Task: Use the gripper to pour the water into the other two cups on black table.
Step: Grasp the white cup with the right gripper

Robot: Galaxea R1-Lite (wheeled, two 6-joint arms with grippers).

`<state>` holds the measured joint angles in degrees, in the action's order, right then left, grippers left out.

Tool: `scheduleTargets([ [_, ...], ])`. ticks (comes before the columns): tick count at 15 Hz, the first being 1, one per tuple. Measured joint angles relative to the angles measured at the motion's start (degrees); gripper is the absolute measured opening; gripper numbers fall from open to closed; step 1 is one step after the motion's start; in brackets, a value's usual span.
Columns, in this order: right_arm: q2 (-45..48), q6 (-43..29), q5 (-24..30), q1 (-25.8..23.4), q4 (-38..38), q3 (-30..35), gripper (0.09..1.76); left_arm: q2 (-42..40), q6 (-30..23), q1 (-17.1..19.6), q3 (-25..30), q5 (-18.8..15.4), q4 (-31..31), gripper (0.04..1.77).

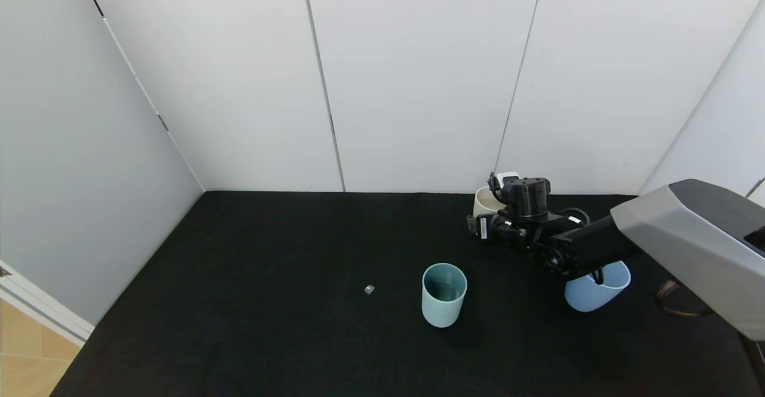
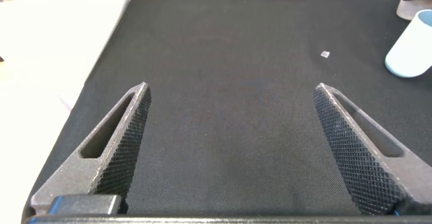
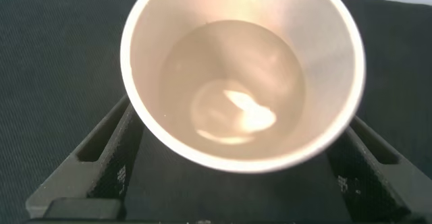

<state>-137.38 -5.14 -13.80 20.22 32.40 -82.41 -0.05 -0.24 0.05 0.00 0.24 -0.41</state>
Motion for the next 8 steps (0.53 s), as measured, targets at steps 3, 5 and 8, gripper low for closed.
scheduleTargets([
  [3,-0.52,0.00,-0.04,0.04,-0.77,-1.13,1.71,0.00,0.00,0.00,0.00,-0.02,0.00,1.72],
  [5,-0.57,-0.02,-0.12,0.06,-0.96,-1.63,1.71,0.00,0.00,0.00,0.00,0.00,0.00,1.72],
  [8,-0.55,-0.11,-0.28,0.13,-0.96,-1.90,1.33,0.00,0.00,0.00,0.00,0.00,0.00,1.72],
])
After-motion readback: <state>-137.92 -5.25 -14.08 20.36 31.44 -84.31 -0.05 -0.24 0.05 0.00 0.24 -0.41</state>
